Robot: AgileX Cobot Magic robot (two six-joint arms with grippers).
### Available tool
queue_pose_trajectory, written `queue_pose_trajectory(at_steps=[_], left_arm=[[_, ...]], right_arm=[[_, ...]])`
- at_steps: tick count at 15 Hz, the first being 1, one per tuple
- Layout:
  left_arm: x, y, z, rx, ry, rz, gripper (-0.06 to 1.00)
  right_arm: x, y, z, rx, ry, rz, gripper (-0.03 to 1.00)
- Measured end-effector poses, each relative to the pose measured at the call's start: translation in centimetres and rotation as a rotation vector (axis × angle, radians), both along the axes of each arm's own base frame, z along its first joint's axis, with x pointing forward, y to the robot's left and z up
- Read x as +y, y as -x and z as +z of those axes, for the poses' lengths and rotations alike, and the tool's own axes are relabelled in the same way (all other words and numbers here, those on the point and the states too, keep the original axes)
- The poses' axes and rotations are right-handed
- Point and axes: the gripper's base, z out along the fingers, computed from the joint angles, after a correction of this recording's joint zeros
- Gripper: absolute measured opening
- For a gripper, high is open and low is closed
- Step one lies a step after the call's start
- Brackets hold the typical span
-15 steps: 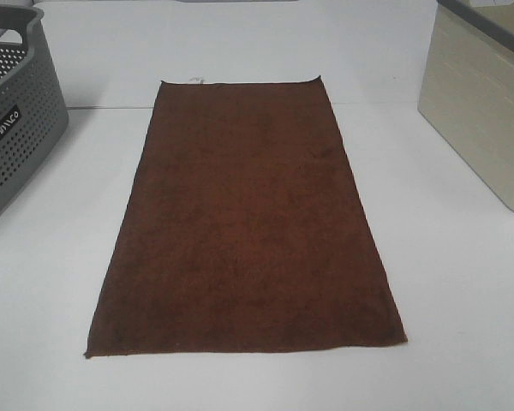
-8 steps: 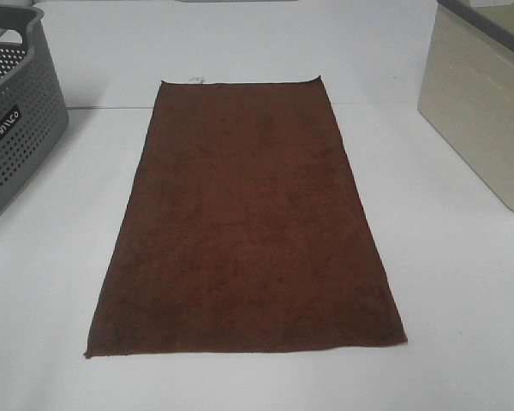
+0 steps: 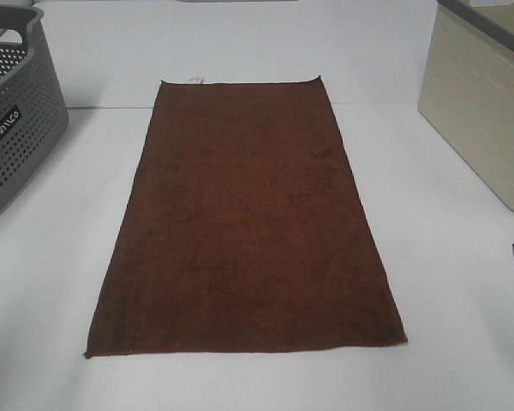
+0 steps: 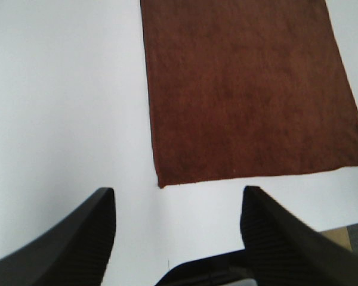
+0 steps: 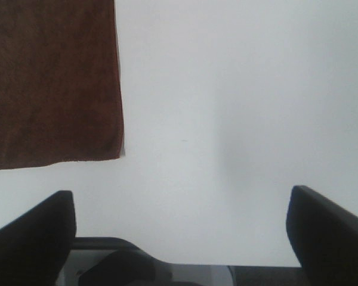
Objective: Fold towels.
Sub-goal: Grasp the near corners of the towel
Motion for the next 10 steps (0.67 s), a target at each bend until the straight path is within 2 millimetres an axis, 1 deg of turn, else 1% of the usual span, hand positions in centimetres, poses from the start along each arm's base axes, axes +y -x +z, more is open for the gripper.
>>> queue_pose_trajectory(at_steps=[2,4,8,10], left_arm=[[-0.4,-2.2,-2.2,0.101,0.025,-0.034,0.59],[-0.8,-4.2,-4.9,0.198,0.054,-0.043,0.59],[-1.4,-6.5,-9.2,0.308,0.135,-0.033,0.59],[-1.6,-7.3,-11.0,0.325,0.163,-0.037,0.59]], right_arm=[[0.5,-1.8,-2.1,0.127,-0.075,-0.021,0.89],[1.1,-3.5,-3.9,0.176,-0.149,-0.008,0.89],[2.1,-5.9,-6.7,0.186,-0.252,0.063,0.89],[2.4,-6.8,-8.2,0.199,-0.292,0.091,0.89]])
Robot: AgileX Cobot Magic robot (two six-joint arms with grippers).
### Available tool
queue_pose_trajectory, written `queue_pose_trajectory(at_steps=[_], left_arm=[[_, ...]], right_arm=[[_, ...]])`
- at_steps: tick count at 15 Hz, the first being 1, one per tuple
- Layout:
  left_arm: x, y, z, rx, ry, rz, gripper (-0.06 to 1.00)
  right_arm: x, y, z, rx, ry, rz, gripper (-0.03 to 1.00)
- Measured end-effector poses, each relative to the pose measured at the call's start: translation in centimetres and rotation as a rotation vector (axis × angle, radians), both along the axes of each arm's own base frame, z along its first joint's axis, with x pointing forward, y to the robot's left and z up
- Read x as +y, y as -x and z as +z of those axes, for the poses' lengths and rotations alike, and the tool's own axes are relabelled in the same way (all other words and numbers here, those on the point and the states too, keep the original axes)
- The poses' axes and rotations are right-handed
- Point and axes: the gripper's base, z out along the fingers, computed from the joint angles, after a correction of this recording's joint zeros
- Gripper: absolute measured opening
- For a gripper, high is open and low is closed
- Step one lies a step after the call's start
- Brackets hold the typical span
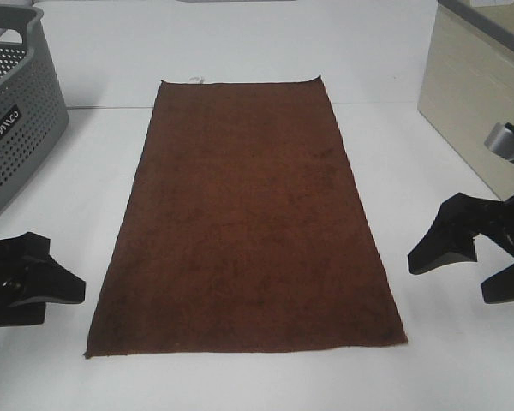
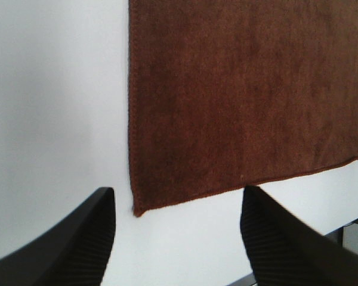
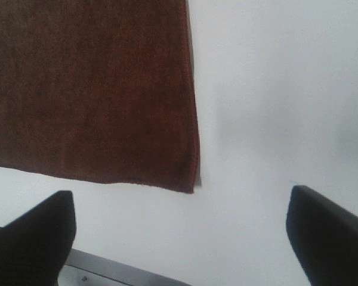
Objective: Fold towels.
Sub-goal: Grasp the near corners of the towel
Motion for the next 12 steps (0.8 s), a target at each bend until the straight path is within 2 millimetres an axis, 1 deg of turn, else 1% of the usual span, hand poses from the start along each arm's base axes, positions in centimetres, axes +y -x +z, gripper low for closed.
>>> queue_pose_trajectory(at_steps=[4,6,8,10,11,12], left_arm=[[-0.1,-0.7,-3.3,0.038,0.006,-0.024,0.59],[-0.2,-0.7,-4.4,0.06,0.017,-0.024,0.59],[-0.5,-1.0,-4.7,0.048,0.047,-0.038,0.59],[-0.8,-1.6,-5.0,0.046,0.084,-0.05,0.59],[-1.0,-2.0,-5.1,0.045,0.098,-0.062,0.59],[-1.4,-2.3,-5.2,0.042,0.103,-0.078,0.59]], right_arm=[[0.6,-1.2,-2.8,0.011,-0.066,0.059,0.89],[0.7,-1.6,-4.1,0.039,-0.089,0.053,0.88],[0.8,-1.7,-5.5,0.075,-0.109,0.055,0.86],[1.2,-2.0,-6.1,0.086,-0.146,0.051,0.83],[1.8,-2.1,-6.3,0.082,-0.157,0.066,0.81],[2.8,-2.1,-6.6,0.082,-0.155,0.095,0.78]])
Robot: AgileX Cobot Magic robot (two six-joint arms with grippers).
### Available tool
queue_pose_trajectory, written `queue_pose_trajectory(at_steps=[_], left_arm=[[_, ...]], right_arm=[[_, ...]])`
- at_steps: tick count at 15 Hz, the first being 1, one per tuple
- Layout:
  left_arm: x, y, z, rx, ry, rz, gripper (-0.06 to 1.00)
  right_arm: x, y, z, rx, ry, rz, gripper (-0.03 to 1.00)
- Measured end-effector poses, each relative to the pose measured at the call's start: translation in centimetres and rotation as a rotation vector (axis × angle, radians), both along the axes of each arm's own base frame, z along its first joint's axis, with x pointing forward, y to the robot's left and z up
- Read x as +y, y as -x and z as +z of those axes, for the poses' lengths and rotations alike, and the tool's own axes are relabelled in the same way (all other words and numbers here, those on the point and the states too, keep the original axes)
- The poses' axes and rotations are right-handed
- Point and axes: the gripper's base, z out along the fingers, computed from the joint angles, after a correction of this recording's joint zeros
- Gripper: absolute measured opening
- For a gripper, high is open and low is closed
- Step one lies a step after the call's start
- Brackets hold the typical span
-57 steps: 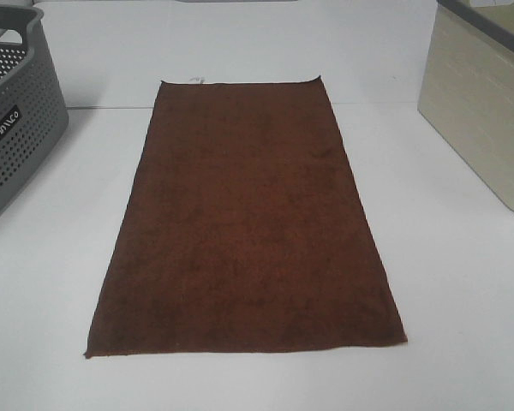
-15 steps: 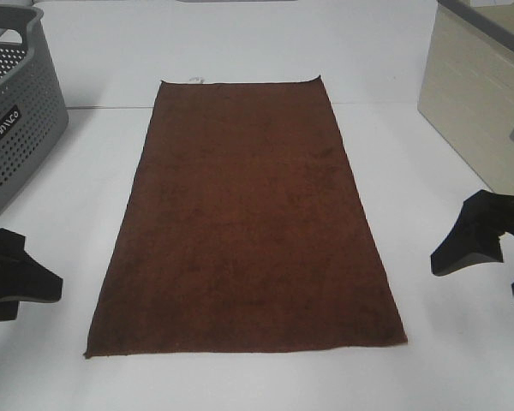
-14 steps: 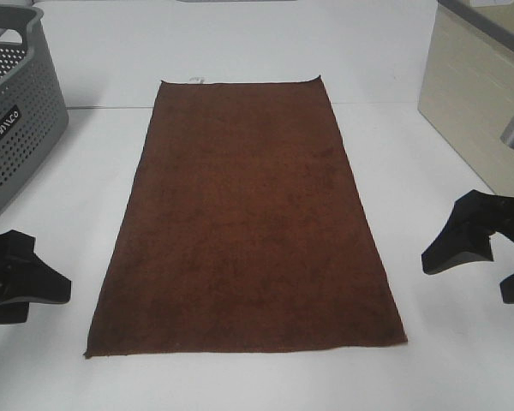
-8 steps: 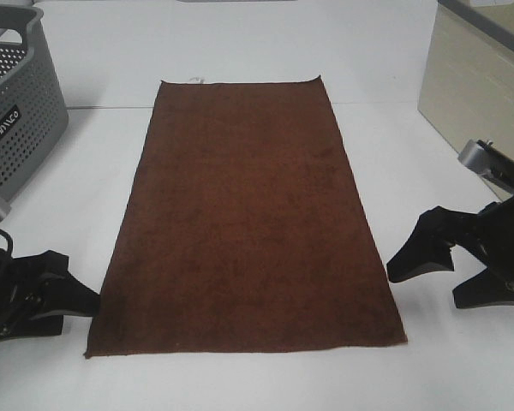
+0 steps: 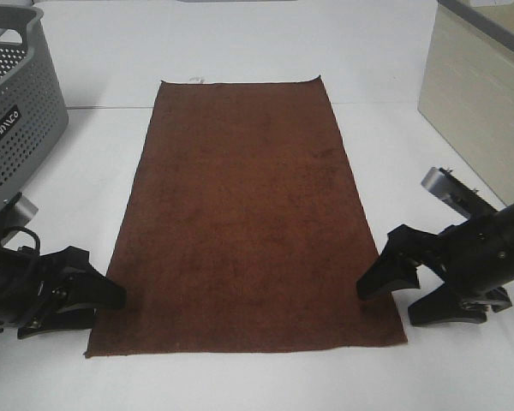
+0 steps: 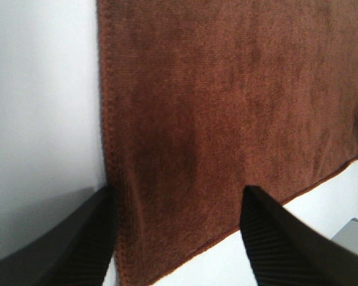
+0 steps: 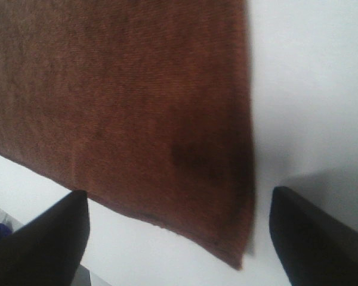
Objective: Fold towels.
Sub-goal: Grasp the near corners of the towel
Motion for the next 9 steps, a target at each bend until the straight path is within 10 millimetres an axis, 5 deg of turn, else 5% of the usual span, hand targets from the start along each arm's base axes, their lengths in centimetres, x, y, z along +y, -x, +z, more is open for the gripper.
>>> queue_pose_trajectory(at_steps=[3,8,9], left_arm=[[-1.2,-0.8,-0.3,-0.012,0.003,-0.047,0.53],[-0.9,-0.8,-1.0,0.003,-0.046,-0.054,0.02],[-0.9,-0.8,-1.0,0.003,-0.047,-0.058,0.0]], right_arm=[[2.6,0.0,-0.5,-0.013,0.033,-0.014,0.62],[2.2,-0.4,-1.2,0.0,0.096,-0.106,0.05],[2.2,-0.4,-1.2,0.007,0.097,-0.12,0.0]])
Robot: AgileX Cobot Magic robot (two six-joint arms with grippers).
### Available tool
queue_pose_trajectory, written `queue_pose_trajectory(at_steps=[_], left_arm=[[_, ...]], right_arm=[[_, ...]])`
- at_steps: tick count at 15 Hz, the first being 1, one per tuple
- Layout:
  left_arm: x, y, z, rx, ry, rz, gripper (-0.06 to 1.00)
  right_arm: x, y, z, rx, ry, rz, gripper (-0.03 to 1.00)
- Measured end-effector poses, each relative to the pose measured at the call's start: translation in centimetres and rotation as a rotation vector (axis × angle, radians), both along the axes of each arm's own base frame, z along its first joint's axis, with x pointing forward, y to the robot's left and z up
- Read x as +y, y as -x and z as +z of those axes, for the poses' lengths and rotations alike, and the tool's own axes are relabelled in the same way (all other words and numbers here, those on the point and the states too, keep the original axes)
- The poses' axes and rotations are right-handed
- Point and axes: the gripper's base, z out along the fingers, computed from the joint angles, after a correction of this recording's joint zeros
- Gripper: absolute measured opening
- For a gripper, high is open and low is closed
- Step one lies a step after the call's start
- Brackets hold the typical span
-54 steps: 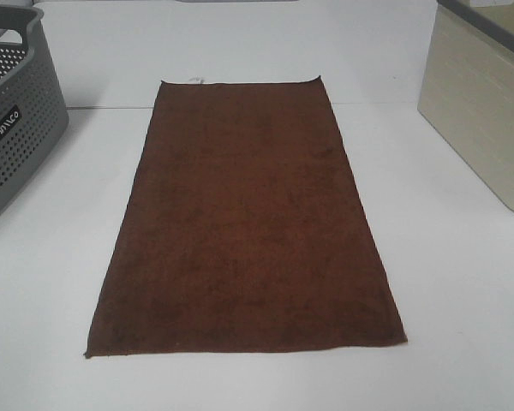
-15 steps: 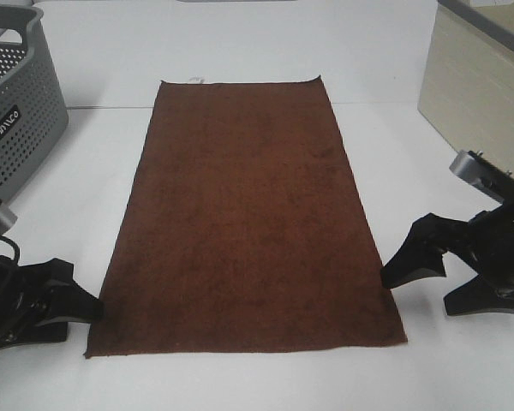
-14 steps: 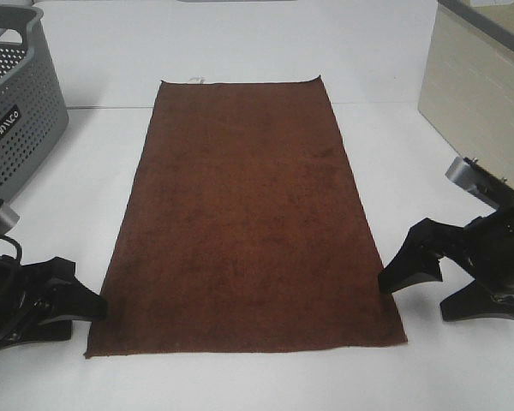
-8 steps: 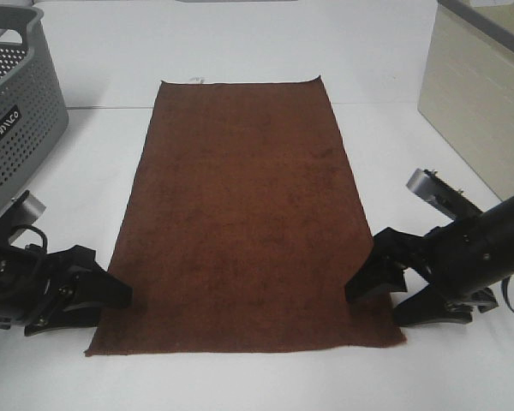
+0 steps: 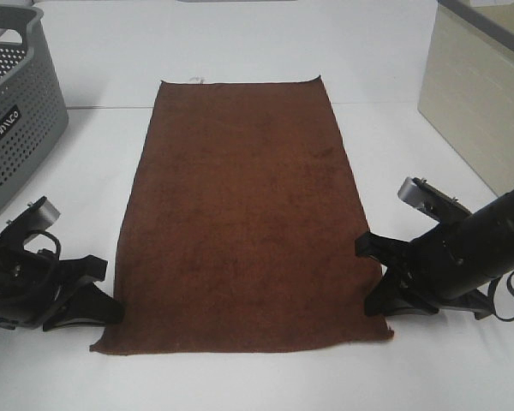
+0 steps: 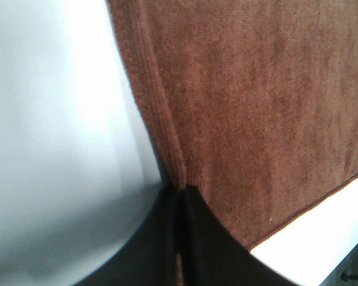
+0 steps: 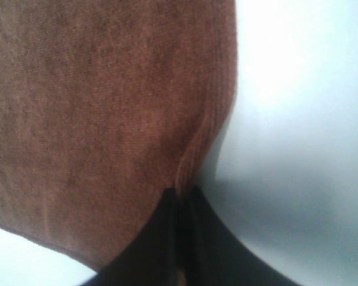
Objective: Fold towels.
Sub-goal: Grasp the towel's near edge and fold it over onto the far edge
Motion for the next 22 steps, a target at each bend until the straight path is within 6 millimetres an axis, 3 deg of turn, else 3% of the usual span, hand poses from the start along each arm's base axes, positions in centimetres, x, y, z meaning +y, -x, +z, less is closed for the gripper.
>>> queue_pose_trajectory(at_steps=[6,7,9,12,17,20,22], left_arm=[[-0.1,0.4,0.0,0.023,0.006,-0.043,0.0],[0.0,0.8,0.7,0.013,-0.004,-0.061,0.0],[0.2,1.5,1.8,-0.023,-0.025,-0.057,0.0],[0.4,3.3,2.6,-0.028,-0.036,-0.065,0.0],[0.9,8.2,3.0,0.015,-0.042,-0.077,0.0],[1.0,9.1,3.2,0.017,-0.042,-0.077,0.0],[1.0,8.9,3.5,0.007,-0.031,-0.044,0.0]], right_arm=[[0.2,0.4,1.7,-0.014,-0.037,0.003,0.0],[0.2,1.0,2.8,-0.033,-0.048,0.004,0.0],[-0.1,2.4,2.8,-0.015,-0.046,-0.004,0.0],[-0.3,4.1,2.8,0.012,-0.046,-0.012,0.0],[-1.1,8.7,2.2,0.084,-0.034,-0.009,0.0],[-1.2,9.1,2.0,0.096,-0.028,0.011,0.0],[-1.0,8.3,2.5,0.074,-0.034,0.049,0.0]])
